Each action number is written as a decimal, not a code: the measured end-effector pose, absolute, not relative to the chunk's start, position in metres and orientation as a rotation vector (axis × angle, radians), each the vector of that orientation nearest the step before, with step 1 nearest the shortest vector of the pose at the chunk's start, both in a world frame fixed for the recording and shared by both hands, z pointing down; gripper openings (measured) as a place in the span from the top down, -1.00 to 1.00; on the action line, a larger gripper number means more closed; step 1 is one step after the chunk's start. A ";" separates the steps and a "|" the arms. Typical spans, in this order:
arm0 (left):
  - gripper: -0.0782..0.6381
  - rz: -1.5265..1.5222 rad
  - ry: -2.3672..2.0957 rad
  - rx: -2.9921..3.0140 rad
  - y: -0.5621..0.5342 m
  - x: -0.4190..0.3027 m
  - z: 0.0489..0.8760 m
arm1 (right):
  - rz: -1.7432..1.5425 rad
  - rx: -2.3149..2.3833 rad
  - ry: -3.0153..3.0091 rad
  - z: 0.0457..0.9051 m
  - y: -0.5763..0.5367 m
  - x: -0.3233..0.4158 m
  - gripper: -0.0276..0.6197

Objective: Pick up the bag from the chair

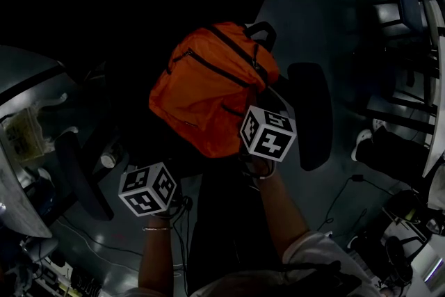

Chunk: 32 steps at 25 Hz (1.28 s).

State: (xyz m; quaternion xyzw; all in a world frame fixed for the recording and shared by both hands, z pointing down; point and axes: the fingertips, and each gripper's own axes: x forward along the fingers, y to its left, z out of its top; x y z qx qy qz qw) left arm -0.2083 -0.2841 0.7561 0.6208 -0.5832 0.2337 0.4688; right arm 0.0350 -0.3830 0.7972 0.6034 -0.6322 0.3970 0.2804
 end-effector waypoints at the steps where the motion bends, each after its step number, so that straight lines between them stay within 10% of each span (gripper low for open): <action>1: 0.74 0.569 -1.431 1.520 -0.285 -0.207 0.754 | 1.073 1.613 -1.696 0.795 -0.384 0.036 0.68; 32: 0.74 0.405 -1.551 1.468 -0.236 -0.238 0.692 | 0.972 1.451 -1.919 0.704 -0.354 -0.036 0.77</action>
